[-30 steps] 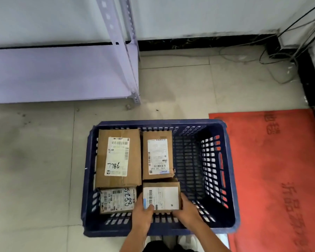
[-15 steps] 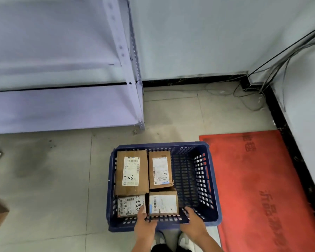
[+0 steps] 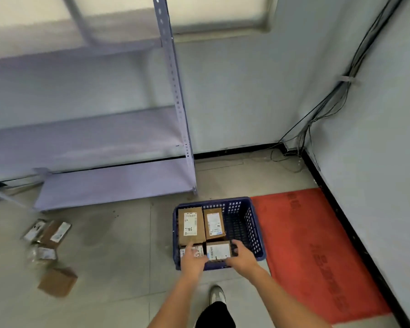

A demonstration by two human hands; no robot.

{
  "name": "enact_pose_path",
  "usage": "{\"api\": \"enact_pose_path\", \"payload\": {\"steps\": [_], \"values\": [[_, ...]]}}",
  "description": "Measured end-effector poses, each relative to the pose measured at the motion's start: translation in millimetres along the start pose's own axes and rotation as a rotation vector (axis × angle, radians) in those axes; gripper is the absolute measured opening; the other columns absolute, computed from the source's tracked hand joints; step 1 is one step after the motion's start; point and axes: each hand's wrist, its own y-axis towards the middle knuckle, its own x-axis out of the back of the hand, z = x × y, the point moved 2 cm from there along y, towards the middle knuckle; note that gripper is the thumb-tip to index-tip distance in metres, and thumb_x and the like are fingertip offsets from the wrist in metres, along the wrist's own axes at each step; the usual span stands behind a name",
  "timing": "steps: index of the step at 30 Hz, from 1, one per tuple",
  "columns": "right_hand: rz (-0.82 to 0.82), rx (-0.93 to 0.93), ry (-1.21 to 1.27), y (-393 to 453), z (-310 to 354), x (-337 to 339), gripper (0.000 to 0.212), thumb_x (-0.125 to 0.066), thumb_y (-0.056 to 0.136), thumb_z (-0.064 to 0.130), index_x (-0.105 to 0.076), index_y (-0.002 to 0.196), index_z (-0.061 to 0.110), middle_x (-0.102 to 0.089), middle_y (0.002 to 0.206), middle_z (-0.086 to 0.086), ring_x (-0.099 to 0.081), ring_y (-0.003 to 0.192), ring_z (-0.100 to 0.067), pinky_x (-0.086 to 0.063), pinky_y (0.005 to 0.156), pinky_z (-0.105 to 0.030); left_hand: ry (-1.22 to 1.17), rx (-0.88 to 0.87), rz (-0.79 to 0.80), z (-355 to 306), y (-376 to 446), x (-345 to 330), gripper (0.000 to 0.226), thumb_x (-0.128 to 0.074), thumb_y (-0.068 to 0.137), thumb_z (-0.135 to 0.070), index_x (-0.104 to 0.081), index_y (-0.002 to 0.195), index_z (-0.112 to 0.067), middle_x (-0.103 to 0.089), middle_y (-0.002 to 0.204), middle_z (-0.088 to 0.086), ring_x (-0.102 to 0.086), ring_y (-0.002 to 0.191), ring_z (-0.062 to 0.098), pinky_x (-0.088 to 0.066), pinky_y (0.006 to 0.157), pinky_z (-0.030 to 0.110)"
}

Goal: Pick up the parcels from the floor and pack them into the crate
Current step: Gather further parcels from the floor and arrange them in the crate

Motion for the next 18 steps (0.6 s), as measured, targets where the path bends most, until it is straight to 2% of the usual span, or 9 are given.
{"api": "enact_pose_path", "payload": {"steps": [3, 4, 6, 7, 9, 11, 14, 15, 18], "values": [[0.021, 0.074, 0.004, -36, 5, -13, 0.070, -0.059, 0.084, 0.010, -0.027, 0.146, 0.014, -0.049, 0.135, -0.015, -0.054, 0.098, -0.020, -0.047, 0.079, -0.027, -0.045, -0.059, -0.049, 9, -45, 24, 0.066, -0.057, 0.082, 0.008, -0.035, 0.140, -0.012, -0.051, 0.133, 0.015, -0.053, 0.117, 0.028, -0.048, 0.097, 0.041], [0.035, 0.093, -0.002, -47, 7, -18, 0.068, -0.058, 0.085, 0.010, -0.027, 0.145, 0.015, -0.050, 0.135, -0.015, -0.055, 0.097, -0.020, -0.046, 0.077, -0.026, -0.058, -0.076, -0.058, 12, -60, 33, 0.066, -0.056, 0.083, 0.008, -0.034, 0.141, -0.012, -0.048, 0.136, 0.015, -0.052, 0.118, 0.028, -0.050, 0.091, 0.036], [0.063, 0.125, 0.009, -65, 8, -32, 0.069, -0.058, 0.086, 0.008, -0.025, 0.146, 0.014, -0.048, 0.137, -0.016, -0.055, 0.107, -0.023, -0.044, 0.084, -0.025, -0.055, -0.096, -0.065, 21, -83, 48, 0.066, -0.055, 0.085, 0.007, -0.031, 0.143, -0.012, -0.045, 0.140, 0.014, -0.052, 0.116, 0.025, -0.048, 0.077, 0.023], [0.077, 0.136, 0.019, -73, 8, -38, 0.071, -0.059, 0.086, 0.008, -0.024, 0.147, 0.013, -0.046, 0.139, -0.015, -0.053, 0.112, -0.023, -0.044, 0.090, -0.025, -0.053, -0.106, -0.073, 28, -91, 55, 0.066, -0.055, 0.085, 0.006, -0.029, 0.144, -0.012, -0.044, 0.142, 0.014, -0.051, 0.117, 0.025, -0.045, 0.078, 0.021], [0.090, 0.153, 0.035, -85, 8, -52, 0.073, -0.060, 0.084, 0.008, -0.023, 0.147, 0.012, -0.047, 0.138, -0.015, -0.054, 0.109, -0.021, -0.047, 0.092, -0.028, -0.068, -0.121, -0.083, 38, -104, 69, 0.066, -0.054, 0.086, 0.004, -0.027, 0.145, -0.013, -0.040, 0.145, 0.014, -0.046, 0.126, 0.027, -0.043, 0.088, 0.026], [0.106, 0.163, 0.035, -95, 10, -65, 0.071, -0.058, 0.084, 0.007, -0.025, 0.146, 0.012, -0.051, 0.131, -0.016, -0.056, 0.097, -0.020, -0.049, 0.082, -0.030, -0.091, -0.124, -0.099, 46, -111, 85, 0.066, -0.054, 0.087, 0.002, -0.027, 0.145, -0.013, -0.039, 0.145, 0.014, -0.044, 0.129, 0.028, -0.043, 0.095, 0.032], [0.118, 0.154, 0.024, -104, 17, -88, 0.066, -0.058, 0.084, 0.005, -0.029, 0.143, 0.012, -0.056, 0.118, -0.016, -0.053, 0.084, -0.017, -0.046, 0.067, -0.024, -0.094, -0.110, -0.121, 56, -111, 116, 0.065, -0.056, 0.086, 0.001, -0.031, 0.144, -0.015, -0.039, 0.145, 0.015, -0.044, 0.128, 0.029, -0.042, 0.103, 0.039], [0.118, 0.149, 0.022, -103, 21, -98, 0.066, -0.058, 0.084, 0.005, -0.029, 0.143, 0.012, -0.056, 0.115, -0.014, -0.053, 0.084, -0.017, -0.046, 0.066, -0.023, -0.094, -0.108, -0.130, 59, -109, 129, 0.064, -0.056, 0.086, 0.001, -0.032, 0.143, -0.014, -0.040, 0.144, 0.015, -0.044, 0.128, 0.029, -0.042, 0.104, 0.041], [0.129, 0.150, -0.014, -98, 43, -129, 0.064, -0.058, 0.086, 0.008, -0.029, 0.143, 0.012, -0.050, 0.124, -0.012, -0.050, 0.102, -0.020, -0.048, 0.088, -0.028, -0.109, -0.107, -0.156, 63, -93, 174, 0.062, -0.055, 0.086, 0.001, -0.034, 0.142, -0.013, -0.042, 0.142, 0.015, -0.046, 0.125, 0.029, -0.042, 0.101, 0.040]]}}
